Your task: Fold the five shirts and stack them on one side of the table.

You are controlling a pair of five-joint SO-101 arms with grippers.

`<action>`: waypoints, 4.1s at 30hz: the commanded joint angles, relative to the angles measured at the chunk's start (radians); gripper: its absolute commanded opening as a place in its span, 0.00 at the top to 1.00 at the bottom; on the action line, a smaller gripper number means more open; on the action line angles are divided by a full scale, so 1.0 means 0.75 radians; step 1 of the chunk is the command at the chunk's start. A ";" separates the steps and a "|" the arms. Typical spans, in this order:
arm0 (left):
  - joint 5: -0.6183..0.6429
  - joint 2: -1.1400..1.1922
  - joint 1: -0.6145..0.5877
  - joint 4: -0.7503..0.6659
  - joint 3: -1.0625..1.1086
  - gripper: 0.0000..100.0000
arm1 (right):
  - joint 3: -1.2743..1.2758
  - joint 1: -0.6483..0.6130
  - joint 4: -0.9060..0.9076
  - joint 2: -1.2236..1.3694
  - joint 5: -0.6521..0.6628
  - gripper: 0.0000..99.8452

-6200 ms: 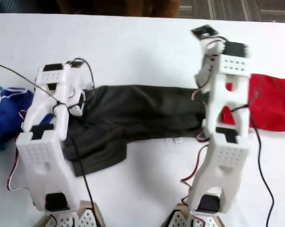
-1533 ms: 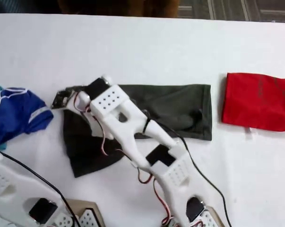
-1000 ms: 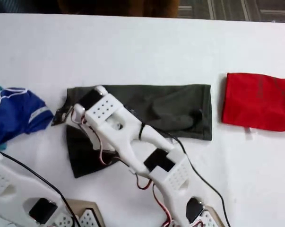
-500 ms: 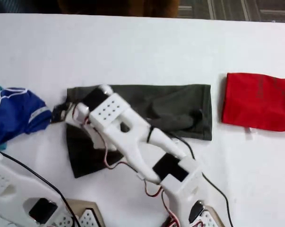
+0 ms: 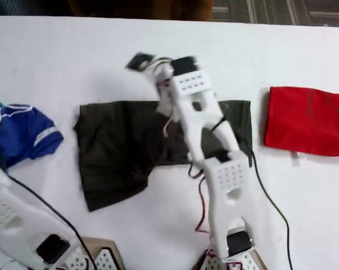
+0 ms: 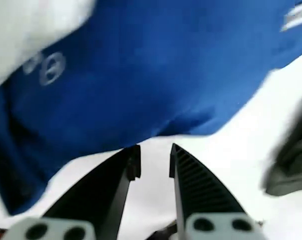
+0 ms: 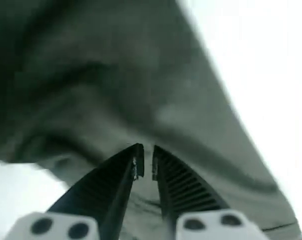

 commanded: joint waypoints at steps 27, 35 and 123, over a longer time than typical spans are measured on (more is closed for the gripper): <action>0.426 0.534 0.923 -0.397 -0.627 0.96 | -0.468 0.455 -0.206 0.373 0.004 0.98; 0.417 0.947 0.906 -0.299 -1.153 0.96 | -0.464 0.490 -0.279 0.373 0.006 0.98; -0.601 -0.395 -0.399 0.020 0.408 0.89 | 0.798 -0.905 0.103 -0.531 -0.125 0.98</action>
